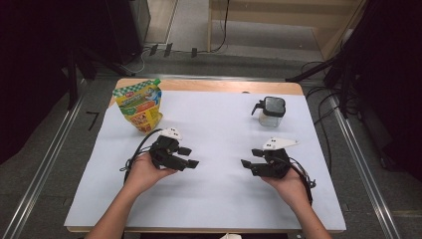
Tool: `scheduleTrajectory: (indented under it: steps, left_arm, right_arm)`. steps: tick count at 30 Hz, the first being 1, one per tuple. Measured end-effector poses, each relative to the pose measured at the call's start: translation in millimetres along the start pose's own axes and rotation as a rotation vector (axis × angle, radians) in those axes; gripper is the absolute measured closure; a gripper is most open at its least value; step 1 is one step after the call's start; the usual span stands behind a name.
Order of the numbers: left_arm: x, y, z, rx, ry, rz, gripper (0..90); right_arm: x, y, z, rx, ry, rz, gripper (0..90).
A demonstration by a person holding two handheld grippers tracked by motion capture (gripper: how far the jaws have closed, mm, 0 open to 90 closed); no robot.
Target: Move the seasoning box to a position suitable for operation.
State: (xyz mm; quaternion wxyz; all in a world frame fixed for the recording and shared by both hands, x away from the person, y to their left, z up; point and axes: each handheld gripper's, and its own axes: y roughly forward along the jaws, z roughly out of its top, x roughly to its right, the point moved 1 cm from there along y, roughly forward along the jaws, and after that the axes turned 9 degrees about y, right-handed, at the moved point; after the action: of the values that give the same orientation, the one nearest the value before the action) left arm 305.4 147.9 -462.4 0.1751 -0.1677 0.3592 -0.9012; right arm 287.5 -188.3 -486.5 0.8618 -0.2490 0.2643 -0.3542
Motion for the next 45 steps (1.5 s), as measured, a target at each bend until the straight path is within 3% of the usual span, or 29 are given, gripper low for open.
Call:
scheduleTrajectory:
  steps: [6, 8, 9, 10, 11, 13, 15, 19, 22, 23, 26, 32, 36, 40, 45]
  left_arm:
    - [-4.1, -2.9, -1.5, 0.010, -0.012, 0.008, 40.4]
    - [-4.3, -1.2, -1.6, 0.003, -0.010, 0.005, 40.5]
    - [-4.3, -1.2, -1.6, 0.003, -0.010, 0.005, 40.5]
    - [-4.1, 0.1, -1.3, -0.005, -0.005, 0.004, 40.5]
    - [-4.1, 0.1, -1.3, -0.005, -0.005, 0.004, 40.5]
    - [-3.2, 1.1, -0.8, -0.001, -0.004, -0.001, 40.5]
    - [-2.9, 1.1, -0.7, -0.002, 0.000, 0.001, 40.5]
    - [-3.1, 0.6, -0.8, 0.001, -0.001, -0.003, 40.5]
    - [-3.2, 0.1, -0.9, 0.005, -0.004, -0.003, 40.5]
    - [-3.0, -0.2, -0.8, 0.005, -0.001, -0.003, 40.6]
    - [-2.4, -0.3, -0.7, 0.008, 0.000, -0.003, 40.7]
    - [-2.1, 0.1, -0.6, 0.004, 0.003, -0.006, 40.7]
    - [-1.8, 1.2, -0.6, -0.002, 0.003, -0.007, 40.8]
    - [-1.0, 1.6, -0.6, -0.001, 0.004, -0.008, 40.9]
    - [-0.4, 0.8, -1.1, -0.005, 0.007, -0.006, 41.0]
  right_arm:
    - [23.4, -4.4, 5.5, 0.037, 0.056, -0.085, 40.8]
    - [32.1, -5.1, 10.5, 0.046, 0.111, -0.091, 40.8]
    - [32.1, -5.1, 10.5, 0.046, 0.111, -0.091, 40.8]
    - [38.6, -7.3, 15.5, 0.058, 0.132, -0.134, 40.3]
    - [38.6, -7.3, 15.5, 0.058, 0.132, -0.134, 40.3]
    - [48.9, -5.8, 19.4, 0.059, 0.145, -0.191, 38.8]
    - [55.0, -4.4, 21.0, 0.056, 0.161, -0.211, 37.9]
    - [73.3, 4.4, 30.0, 0.080, 0.228, -0.306, 29.7]
    - [78.1, 8.2, 34.4, 0.105, 0.258, -0.337, 24.8]
    - [84.4, 14.0, 39.6, 0.122, 0.285, -0.388, 18.1]
    - [95.0, 23.8, 46.6, 0.135, 0.333, -0.458, 12.5]
    - [107.8, 34.4, 55.9, 0.165, 0.401, -0.492, 6.5]
    - [113.2, 46.5, 63.3, 0.177, 0.411, -0.537, 5.3]
    - [115.2, 53.2, 64.1, 0.186, 0.418, -0.547, 5.4]
    - [116.7, 65.5, 67.9, 0.242, 0.416, -0.569, 6.7]
